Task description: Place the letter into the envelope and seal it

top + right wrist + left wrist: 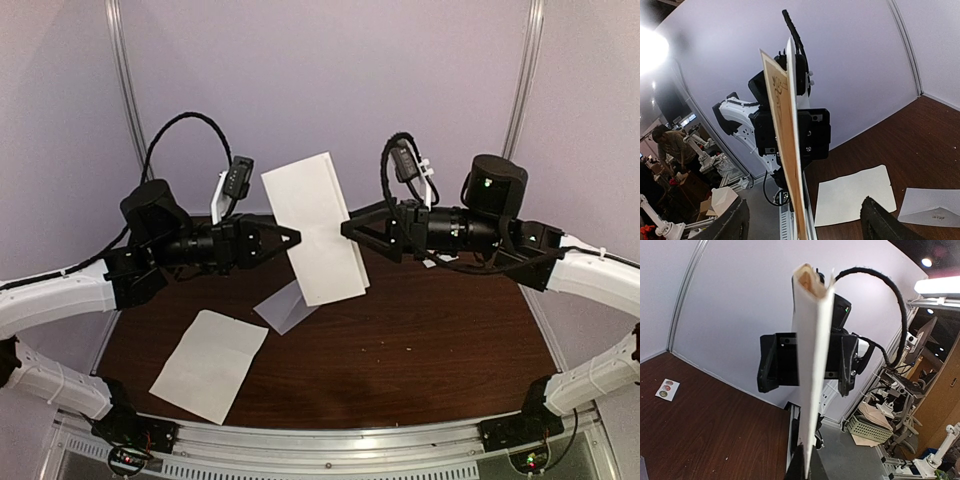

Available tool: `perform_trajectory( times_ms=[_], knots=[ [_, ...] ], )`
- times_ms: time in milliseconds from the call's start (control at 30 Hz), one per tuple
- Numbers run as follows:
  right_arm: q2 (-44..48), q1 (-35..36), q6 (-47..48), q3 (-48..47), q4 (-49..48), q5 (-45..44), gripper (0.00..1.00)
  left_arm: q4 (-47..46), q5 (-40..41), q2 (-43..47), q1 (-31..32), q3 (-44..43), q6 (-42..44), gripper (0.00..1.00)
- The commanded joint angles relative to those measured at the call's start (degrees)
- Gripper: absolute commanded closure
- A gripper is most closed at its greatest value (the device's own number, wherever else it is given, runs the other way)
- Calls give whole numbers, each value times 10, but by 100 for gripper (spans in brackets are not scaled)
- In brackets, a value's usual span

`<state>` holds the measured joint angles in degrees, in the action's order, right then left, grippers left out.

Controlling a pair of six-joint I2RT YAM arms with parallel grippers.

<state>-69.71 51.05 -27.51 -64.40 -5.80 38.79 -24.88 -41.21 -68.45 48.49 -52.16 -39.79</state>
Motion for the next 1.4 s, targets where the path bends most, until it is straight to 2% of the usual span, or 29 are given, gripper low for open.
perform_trajectory(
  times_ms=[0,100,233,267,300,400,533,633,767,800,900,1067,1167,1200,1333,1367],
  knots=[
    [-21,8,10,-28,1,17,34,-6,-3,-8,4,-14,7,100],
    [-34,15,13,-41,-1,17,50,-3,-7,-10,4,-15,8,100],
    [-39,19,5,-42,-17,2,89,3,-8,-13,4,-15,11,100],
    [-39,19,3,-40,-21,-8,97,3,-10,-13,4,-13,10,98],
    [-39,19,-1,-38,-26,-17,100,3,-11,-14,5,-12,10,92],
    [-34,20,-13,-26,-53,-40,100,4,-14,-18,11,-11,11,78],
    [-24,19,-21,-14,-82,-65,100,4,-13,-21,21,-6,11,75],
    [-18,19,-23,-10,-92,-81,100,-10,-9,-19,28,8,1,78],
    [-17,19,-25,-8,-95,-89,100,-36,-6,-15,33,28,-15,99],
    [-17,19,-25,-7,-95,-92,100,-38,-5,-15,34,31,-17,100],
    [-15,19,-26,-4,-96,-98,100,-40,-3,-14,36,37,-20,100],
    [-11,19,-25,-3,-100,-104,100,-40,-3,-14,39,45,-26,85],
    [-11,19,-25,-3,-101,-107,100,-40,-4,-14,40,51,-29,82],
    [-10,19,-25,-2,-100,-108,100,-40,-3,-14,41,53,-31,83],
    [-10,18,-25,-1,-101,-107,100,-40,1,-13,43,57,-31,100],
    [-10,18,-24,-1,-99,-107,100,-40,3,-12,43,57,-32,100]
  ],
)
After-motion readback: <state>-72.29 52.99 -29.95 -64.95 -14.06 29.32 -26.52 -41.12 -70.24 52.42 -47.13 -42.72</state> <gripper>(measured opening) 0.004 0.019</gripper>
